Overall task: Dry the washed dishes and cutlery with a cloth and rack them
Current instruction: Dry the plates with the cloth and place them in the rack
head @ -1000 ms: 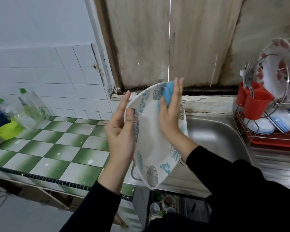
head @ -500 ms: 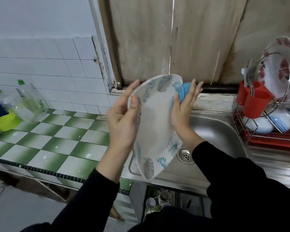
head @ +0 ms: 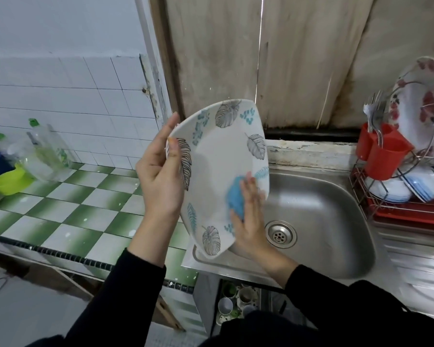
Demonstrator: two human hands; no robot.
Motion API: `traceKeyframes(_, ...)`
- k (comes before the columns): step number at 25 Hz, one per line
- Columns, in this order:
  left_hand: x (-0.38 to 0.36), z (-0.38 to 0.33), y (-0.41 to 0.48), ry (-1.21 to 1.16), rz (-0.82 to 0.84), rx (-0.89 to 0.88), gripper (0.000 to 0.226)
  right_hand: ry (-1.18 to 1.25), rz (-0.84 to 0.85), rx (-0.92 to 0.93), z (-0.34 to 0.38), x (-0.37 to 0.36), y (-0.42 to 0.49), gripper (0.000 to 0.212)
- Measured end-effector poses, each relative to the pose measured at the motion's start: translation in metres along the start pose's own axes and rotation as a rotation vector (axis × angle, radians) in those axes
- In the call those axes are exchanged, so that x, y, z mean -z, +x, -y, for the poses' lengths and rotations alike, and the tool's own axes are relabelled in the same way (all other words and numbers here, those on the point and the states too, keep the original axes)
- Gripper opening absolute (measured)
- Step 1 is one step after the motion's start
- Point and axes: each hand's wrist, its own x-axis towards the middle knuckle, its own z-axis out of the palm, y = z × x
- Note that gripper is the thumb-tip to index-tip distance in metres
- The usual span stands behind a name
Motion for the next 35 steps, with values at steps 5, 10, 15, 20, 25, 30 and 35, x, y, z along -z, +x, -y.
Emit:
traceKeyframes(5, 0.001, -0.007, -0.003, 0.103, 0.13, -0.15, 0.027, 0.465, -0.648, -0.763, -0.023, 0.026, 0.083, 0.038)
traceKeyframes(10, 0.016, 0.004, 0.004, 0.358, 0.049, -0.401, 0.033, 0.954, -0.881, -1.133, -0.031, 0.043, 0.118, 0.029)
traceKeyframes(15, 0.008, 0.008, 0.005, 0.387, -0.237, -0.044, 0.035, 1.353, -0.849, -0.892, -0.025, 0.052, 0.123, 0.034)
traceKeyframes(20, -0.013, -0.022, 0.01, -0.006, -0.383, 0.459, 0.035, 1.364, -0.657, -0.82, -0.021, 0.069, 0.112, 0.027)
traceKeyframes(25, -0.006, -0.026, 0.017, -0.268, -0.418, 0.511, 0.045, 1.274, -0.275, -0.913, -0.007, 0.071, 0.099, 0.031)
traceKeyframes(30, -0.01, -0.011, 0.002, -0.042, -0.378, 0.389, 0.03, 0.682, -0.03, -0.76, -0.005, 0.046, 0.094, 0.024)
traceKeyframes(35, -0.013, -0.01, -0.004, -0.052, -0.303, 0.34, 0.03, 0.371, 0.169, -0.047, 0.051, 0.018, 0.064, 0.04)
